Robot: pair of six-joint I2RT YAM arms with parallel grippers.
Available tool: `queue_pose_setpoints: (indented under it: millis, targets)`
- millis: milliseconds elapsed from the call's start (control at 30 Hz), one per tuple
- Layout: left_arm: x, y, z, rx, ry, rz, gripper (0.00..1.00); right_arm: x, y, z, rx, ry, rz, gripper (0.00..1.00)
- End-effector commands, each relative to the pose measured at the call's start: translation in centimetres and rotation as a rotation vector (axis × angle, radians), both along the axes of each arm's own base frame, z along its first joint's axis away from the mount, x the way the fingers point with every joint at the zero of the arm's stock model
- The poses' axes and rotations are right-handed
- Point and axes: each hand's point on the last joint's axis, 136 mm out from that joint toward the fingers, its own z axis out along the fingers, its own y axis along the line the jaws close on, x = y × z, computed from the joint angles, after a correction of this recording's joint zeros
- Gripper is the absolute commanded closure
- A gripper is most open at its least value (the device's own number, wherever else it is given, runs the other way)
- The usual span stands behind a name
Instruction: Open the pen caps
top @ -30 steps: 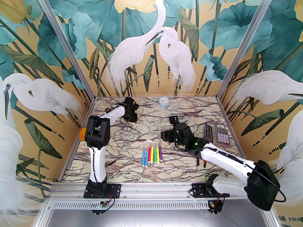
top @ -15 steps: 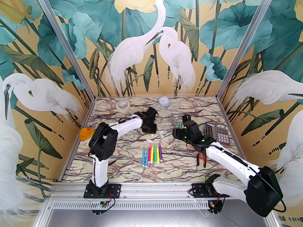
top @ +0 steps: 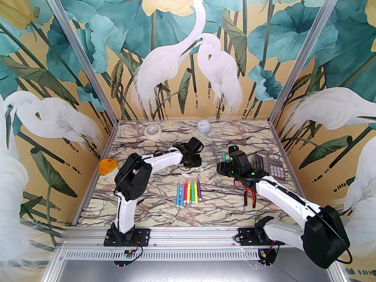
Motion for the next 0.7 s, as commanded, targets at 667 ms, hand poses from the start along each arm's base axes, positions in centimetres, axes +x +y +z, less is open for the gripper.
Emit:
queue_pose_setpoints:
  millis: [667]
  targets:
    - [1.9, 5.4, 5.5, -0.194, -0.106, 0.033, 0.46, 2.5, 3.6, 0.8, 0.049, 0.111, 0.08, 0.37]
